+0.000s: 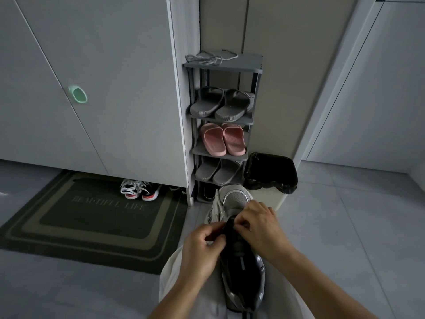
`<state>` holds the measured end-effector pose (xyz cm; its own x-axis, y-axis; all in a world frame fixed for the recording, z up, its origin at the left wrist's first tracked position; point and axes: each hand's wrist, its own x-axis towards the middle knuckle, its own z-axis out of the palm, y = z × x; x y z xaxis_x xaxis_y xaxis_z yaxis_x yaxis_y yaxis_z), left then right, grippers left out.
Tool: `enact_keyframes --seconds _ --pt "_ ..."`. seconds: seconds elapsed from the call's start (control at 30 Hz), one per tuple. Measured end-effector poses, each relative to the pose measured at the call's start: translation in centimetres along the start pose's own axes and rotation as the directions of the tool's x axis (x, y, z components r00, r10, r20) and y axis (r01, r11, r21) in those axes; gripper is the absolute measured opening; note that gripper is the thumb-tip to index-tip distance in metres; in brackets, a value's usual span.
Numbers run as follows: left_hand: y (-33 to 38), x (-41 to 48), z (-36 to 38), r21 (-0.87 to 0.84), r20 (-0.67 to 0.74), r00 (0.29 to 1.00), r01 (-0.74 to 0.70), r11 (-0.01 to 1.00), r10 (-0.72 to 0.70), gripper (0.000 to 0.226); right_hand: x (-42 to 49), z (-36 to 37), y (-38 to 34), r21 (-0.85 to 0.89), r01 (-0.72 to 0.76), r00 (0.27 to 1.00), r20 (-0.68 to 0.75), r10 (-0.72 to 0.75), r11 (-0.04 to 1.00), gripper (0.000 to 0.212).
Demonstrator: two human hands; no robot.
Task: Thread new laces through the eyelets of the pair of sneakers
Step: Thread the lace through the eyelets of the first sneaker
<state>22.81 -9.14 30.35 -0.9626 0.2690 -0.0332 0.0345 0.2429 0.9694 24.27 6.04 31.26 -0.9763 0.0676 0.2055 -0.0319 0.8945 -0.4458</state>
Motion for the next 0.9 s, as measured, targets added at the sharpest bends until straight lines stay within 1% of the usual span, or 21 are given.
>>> enact_keyframes --seconds 0.13,0.23,0.3,0.37,0.43,0.5,0.57,0.6,0.63,0.67,0.7,0.73,0.77,0.8,0.83,0.87,0.9 --pt "-0.2 -0.3 0.1 -0.023 -0.009 1.000 0.004 1.000 -0.004 0.029 -0.3 0.6 -0.5 -0.016 0.057 0.998 -0.024 -0.057 0.998 0.009" --pt "-0.4 -0.2 0.0 -0.101 0.015 1.000 0.014 0.995 -0.013 0.021 -0.4 0.9 -0.7 0.020 0.031 0.997 -0.073 -0.030 0.999 0.011" --pt "-0.2 0.3 0.0 -0.184 0.034 0.997 0.070 0.980 -0.065 0.012 -0.5 1.0 -0.8 0.047 0.044 0.995 -0.089 -0.039 0.998 0.020" --pt "-0.1 1.3 0.2 -0.255 0.027 0.990 0.143 0.956 -0.141 0.016 -0.5 1.0 -0.9 0.073 0.065 0.995 -0.084 -0.058 0.995 0.024" --pt "0.3 2.1 0.3 -0.373 0.039 0.974 0.220 0.901 -0.222 0.019 -0.3 0.7 -0.5 0.131 0.076 0.994 -0.091 -0.065 0.988 0.023" --pt "0.6 2.7 -0.6 -0.480 0.027 0.972 0.217 0.850 -0.233 0.019 0.2 0.2 0.5 0.234 0.036 0.992 -0.127 -0.006 0.972 0.026" --pt "0.9 4.0 -3.1 -0.592 -0.048 0.959 0.198 0.781 -0.279 0.022 0.6 -0.5 2.0 0.322 -0.090 0.978 -0.150 0.145 0.942 0.032" --pt "0.6 5.1 -5.8 -0.644 -0.107 0.941 0.179 0.744 -0.320 0.022 0.6 -0.7 3.0 0.351 -0.168 0.962 -0.144 0.230 0.921 0.032" --pt "-0.6 6.7 -9.2 -0.699 -0.188 0.906 0.148 0.700 -0.379 0.021 0.4 -0.8 3.9 0.379 -0.249 0.942 -0.118 0.313 0.891 0.032" --pt "-2.3 8.3 -13.1 -0.745 -0.249 0.859 0.125 0.655 -0.448 0.017 0.1 -0.7 4.7 0.418 -0.321 0.920 -0.076 0.385 0.850 0.034" --pt "-4.1 9.8 -16.1 -0.777 -0.278 0.834 0.096 0.622 -0.476 0.013 -0.3 -0.6 5.2 0.466 -0.383 0.894 -0.029 0.447 0.797 0.036" --pt "-7.9 11.3 -19.9 -0.805 -0.315 0.806 0.052 0.591 -0.500 0.010 -0.7 -0.4 5.5 0.511 -0.427 0.872 0.013 0.490 0.746 0.035" --pt "-13.9 12.3 -21.7 -0.830 -0.360 0.760 0.004 0.558 -0.541 0.010 -1.0 -0.2 5.6 0.554 -0.456 0.855 0.057 0.515 0.696 0.032" --pt "-20.7 13.9 -24.8 -0.858 -0.303 0.772 0.034 0.512 -0.559 0.011 -1.4 -0.1 5.5 0.602 -0.464 0.851 0.097 0.517 0.650 0.026" --pt "-25.8 14.8 -28.7 -0.866 -0.317 0.739 0.029 0.498 -0.594 0.012 -1.7 0.0 5.2 0.649 -0.457 0.855 0.131 0.502 0.608 0.019" --pt "-26.9 14.3 -30.4 -0.800 -0.420 0.686 0.030 0.599 -0.595 0.012 -2.0 0.0 4.9 0.685 -0.443 0.865 0.157 0.476 0.578 0.014" --pt "-25.0 12.7 -29.6 -0.701 -0.525 0.606 0.090 0.708 -0.597 0.014 -2.1 0.0 4.5 0.707 -0.434 0.874 0.181 0.451 0.558 0.012"
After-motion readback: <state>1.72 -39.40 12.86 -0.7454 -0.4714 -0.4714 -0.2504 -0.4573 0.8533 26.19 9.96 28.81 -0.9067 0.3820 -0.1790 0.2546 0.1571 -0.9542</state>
